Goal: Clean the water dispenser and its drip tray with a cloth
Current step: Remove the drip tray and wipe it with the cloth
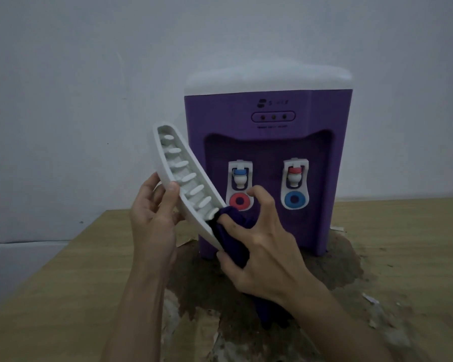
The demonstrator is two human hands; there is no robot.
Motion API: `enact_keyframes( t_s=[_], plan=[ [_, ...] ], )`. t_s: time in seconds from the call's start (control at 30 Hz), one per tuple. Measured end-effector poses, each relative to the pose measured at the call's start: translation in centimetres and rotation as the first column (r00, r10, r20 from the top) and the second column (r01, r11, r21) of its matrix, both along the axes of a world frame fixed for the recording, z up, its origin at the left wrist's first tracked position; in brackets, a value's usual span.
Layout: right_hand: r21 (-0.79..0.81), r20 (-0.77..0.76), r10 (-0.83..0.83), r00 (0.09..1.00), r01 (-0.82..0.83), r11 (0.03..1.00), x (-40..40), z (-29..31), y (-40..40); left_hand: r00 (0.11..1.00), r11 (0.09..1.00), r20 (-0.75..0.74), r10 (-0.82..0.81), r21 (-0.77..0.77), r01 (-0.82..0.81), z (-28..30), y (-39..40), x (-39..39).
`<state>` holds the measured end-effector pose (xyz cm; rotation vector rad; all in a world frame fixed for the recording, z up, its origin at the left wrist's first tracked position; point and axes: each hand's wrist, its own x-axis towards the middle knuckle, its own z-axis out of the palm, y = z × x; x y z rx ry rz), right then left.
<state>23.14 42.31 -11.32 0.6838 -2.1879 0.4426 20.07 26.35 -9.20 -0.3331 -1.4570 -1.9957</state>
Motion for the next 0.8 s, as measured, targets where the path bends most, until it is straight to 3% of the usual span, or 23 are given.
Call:
enact_keyframes(
  t_s=[0.23,0.37,0.6,0.8],
  plan=[
    [-0.020,-0.128,-0.140,0.982,0.138,0.990,0.3,-0.4,-1.8,1.000,0.997,-0.009,-0.022,-0.070,0.021,0.0,0.6,0.0],
    [0.016,-0.182,-0.072,0.981,0.076,0.997,0.2,-0.3,-1.5,0.999,0.997,0.019,-0.039,-0.061,0.040,-0.2,0.7,0.1],
    [-0.060,-0.158,0.079,0.984,-0.089,0.994,-0.1,0.7,-0.2,0.998,0.998,0.018,-0.066,0.001,0.066,0.1,1.1,0.4],
    [-0.121,-0.148,0.056,0.987,-0.074,0.990,-0.7,1.4,1.1,0.992,0.992,-0.018,-0.122,0.019,0.122,0.2,2.1,0.7]
  ],
)
